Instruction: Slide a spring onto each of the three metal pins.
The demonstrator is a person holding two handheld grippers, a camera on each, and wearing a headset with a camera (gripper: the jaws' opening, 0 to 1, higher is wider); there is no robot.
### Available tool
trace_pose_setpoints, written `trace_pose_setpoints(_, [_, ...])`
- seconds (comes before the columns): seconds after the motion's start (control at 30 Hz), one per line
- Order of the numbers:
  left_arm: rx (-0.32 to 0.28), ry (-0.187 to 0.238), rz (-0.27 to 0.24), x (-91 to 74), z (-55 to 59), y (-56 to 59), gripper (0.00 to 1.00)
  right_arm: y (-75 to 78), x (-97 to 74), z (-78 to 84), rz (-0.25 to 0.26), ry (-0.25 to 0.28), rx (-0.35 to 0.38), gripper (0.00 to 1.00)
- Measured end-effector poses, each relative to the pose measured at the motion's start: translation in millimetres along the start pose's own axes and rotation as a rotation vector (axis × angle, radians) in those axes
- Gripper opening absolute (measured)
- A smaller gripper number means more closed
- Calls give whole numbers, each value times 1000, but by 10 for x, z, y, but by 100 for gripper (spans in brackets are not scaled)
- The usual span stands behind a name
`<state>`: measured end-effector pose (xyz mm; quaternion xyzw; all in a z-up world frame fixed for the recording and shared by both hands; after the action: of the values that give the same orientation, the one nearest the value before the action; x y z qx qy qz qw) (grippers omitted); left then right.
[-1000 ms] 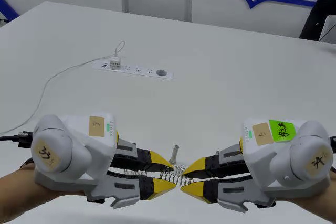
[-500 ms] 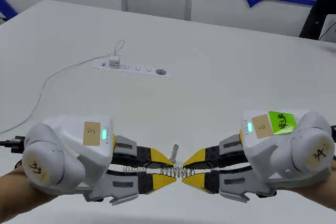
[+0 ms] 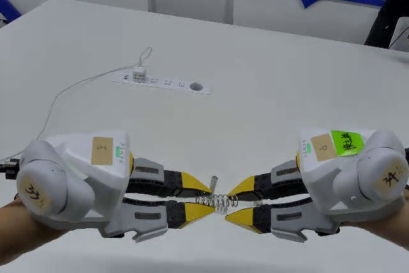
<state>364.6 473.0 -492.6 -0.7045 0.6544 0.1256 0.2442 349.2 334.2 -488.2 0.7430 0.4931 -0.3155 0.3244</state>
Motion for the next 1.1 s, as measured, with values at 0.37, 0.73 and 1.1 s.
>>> trace_pose_setpoints(0.37, [30,-14,5,11,-18,2,10,20,-111,-14,-74,87,86,10])
trace_pose_setpoints(0.73, [33,-27,0,7,5,17,10,-9,-152,-89,-104,141,128,10])
trace_pose_setpoints(1.1, [18,-30,-17,-4,19,16,10,-29,-174,-213,-129,219,171,11])
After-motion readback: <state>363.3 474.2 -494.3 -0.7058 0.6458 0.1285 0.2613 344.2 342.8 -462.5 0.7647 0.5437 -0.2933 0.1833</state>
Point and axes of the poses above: the centre of the closed fingertips' face, and the gripper's own axes: x roughly forward along the fingers, y roughly to its right, z roughly out of its underside, the point moved 8 cm from there along -x, roughly backward along the fingers, and after that the axes turned 13 degrees about -y, right-handed, at the moved point
